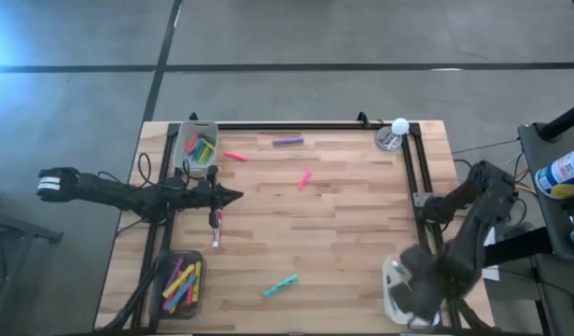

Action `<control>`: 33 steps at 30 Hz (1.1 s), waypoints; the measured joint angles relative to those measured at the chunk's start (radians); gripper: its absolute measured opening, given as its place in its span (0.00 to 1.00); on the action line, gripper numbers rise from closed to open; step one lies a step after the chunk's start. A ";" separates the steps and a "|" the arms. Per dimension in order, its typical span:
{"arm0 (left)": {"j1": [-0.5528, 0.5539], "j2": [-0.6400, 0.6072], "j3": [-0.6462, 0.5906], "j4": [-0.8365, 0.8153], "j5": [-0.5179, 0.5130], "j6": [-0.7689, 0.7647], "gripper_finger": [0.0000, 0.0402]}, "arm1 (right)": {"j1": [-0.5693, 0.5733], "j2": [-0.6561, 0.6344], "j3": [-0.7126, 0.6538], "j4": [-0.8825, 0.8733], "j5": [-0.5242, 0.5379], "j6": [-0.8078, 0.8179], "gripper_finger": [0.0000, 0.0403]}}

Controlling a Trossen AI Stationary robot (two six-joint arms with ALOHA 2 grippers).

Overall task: Pick & Place Markers
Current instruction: Put the green marker pen into the white bin, then put the pink pen into the gray bin

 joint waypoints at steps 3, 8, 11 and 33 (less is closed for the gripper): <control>0.000 0.000 0.000 0.000 0.000 -0.003 0.01 | 0.054 0.064 -0.010 0.015 -0.064 0.051 0.17; 0.000 0.000 0.000 -0.001 0.000 -0.009 0.01 | 0.071 0.158 -0.035 0.031 -0.113 0.033 0.17; 0.000 0.000 0.000 -0.002 0.000 -0.015 0.01 | 0.054 0.200 -0.074 0.038 -0.162 -0.034 0.17; 0.001 0.000 0.000 -0.049 0.000 -0.028 0.01 | -0.051 0.134 -0.109 0.138 0.148 -0.544 0.40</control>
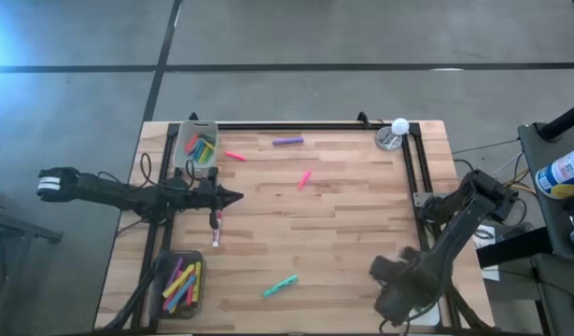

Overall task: Pick & Place Markers
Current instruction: Put the pink pen into the gray bin

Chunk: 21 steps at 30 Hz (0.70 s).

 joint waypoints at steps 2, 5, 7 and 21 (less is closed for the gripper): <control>0.000 0.000 0.000 0.000 0.000 -0.001 0.01 | -0.008 -0.036 -0.022 0.144 0.200 -0.165 0.37; 0.000 0.000 0.000 -0.006 0.000 -0.001 0.01 | -0.057 -0.084 -0.093 0.374 0.393 -0.416 0.30; 0.000 0.000 0.000 -0.006 -0.001 -0.002 0.01 | -0.112 -0.111 -0.165 0.552 0.467 -0.590 0.24; 0.000 0.000 0.000 -0.005 -0.009 -0.004 0.01 | -0.777 -0.145 -0.452 1.051 0.368 -0.876 0.08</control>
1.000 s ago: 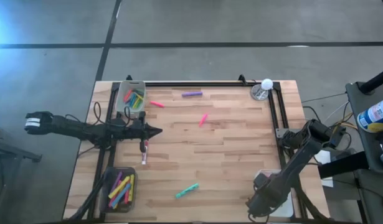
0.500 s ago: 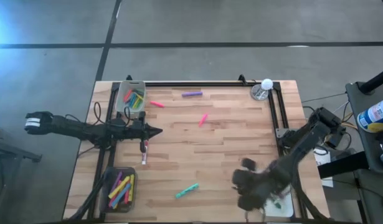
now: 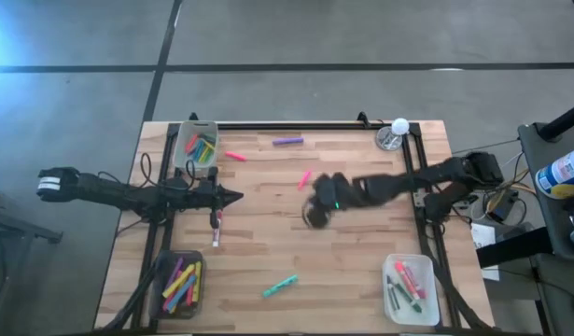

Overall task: Pick & Place Markers
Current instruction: Put the pink pen into the gray bin

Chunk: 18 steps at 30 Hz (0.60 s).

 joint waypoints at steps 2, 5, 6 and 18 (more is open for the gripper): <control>0.000 0.000 0.000 0.000 0.000 -0.008 0.01 | -0.082 0.017 0.012 -0.002 -0.023 0.000 0.12; 0.000 0.000 0.000 -0.001 0.001 -0.012 0.01 | -0.181 0.041 0.038 -0.050 -0.043 0.048 0.19; 0.000 0.001 0.000 -0.003 0.001 -0.012 0.01 | -0.207 0.049 0.055 -0.064 -0.045 0.075 0.21; 0.000 0.016 0.000 -0.003 0.000 -0.014 0.01 | -0.356 0.258 0.316 -0.349 -0.097 0.273 0.40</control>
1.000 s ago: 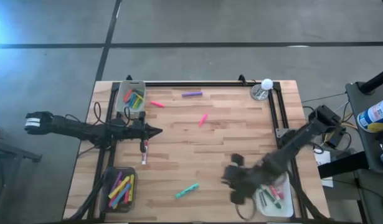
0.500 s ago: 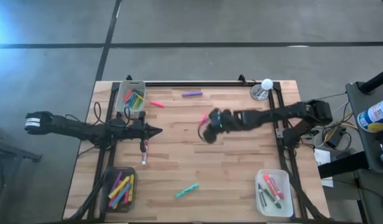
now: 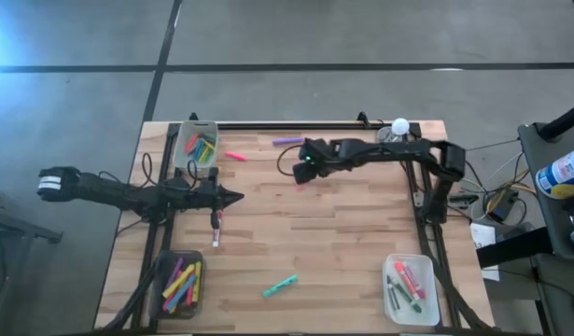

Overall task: Pick & Place Markers
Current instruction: Put the pink pen into the gray bin

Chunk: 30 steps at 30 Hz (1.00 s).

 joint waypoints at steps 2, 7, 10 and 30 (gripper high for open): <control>0.000 0.000 0.000 0.000 0.000 0.000 0.01 | -0.008 0.045 0.046 -0.028 -0.004 0.014 0.40; 0.000 0.000 0.000 -0.006 0.000 -0.004 0.01 | -0.027 0.156 0.159 -0.128 -0.004 0.047 0.39; 0.000 0.001 0.000 -0.007 0.000 -0.004 0.01 | -0.030 0.213 0.217 -0.186 -0.004 0.068 0.38; 0.000 0.001 -0.002 -0.009 0.000 -0.004 0.01 | -0.043 0.359 0.263 -0.180 -0.009 0.121 0.31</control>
